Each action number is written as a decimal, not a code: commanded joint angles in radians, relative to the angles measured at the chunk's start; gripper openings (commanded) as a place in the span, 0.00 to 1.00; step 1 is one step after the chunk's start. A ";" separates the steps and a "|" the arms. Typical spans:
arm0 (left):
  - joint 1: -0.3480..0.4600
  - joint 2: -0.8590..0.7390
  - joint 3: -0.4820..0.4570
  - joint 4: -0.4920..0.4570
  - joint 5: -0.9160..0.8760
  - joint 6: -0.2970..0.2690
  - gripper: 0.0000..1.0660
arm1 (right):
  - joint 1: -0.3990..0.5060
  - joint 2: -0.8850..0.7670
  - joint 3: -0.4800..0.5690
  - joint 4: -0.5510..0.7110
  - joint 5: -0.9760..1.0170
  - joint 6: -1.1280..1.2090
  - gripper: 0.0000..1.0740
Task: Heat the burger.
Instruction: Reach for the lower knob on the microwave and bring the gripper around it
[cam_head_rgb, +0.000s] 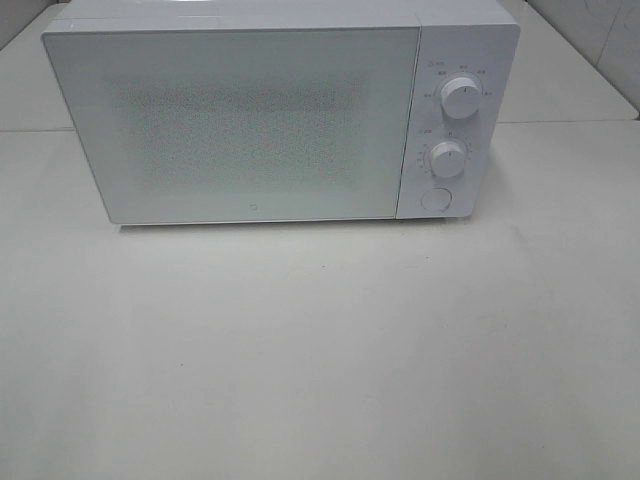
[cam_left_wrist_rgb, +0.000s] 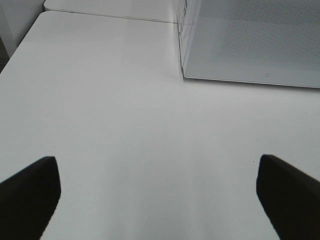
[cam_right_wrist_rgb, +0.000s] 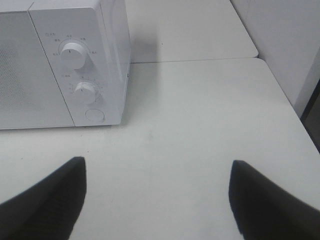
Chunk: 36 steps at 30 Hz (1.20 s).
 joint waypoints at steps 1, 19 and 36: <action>0.002 -0.025 0.000 -0.008 -0.014 0.000 0.94 | -0.003 0.063 0.027 -0.012 -0.114 -0.008 0.71; 0.002 -0.025 0.000 -0.008 -0.014 0.000 0.94 | -0.003 0.353 0.042 -0.013 -0.504 -0.008 0.71; 0.002 -0.025 0.000 -0.008 -0.014 0.000 0.94 | -0.003 0.665 0.042 -0.010 -0.838 -0.008 0.71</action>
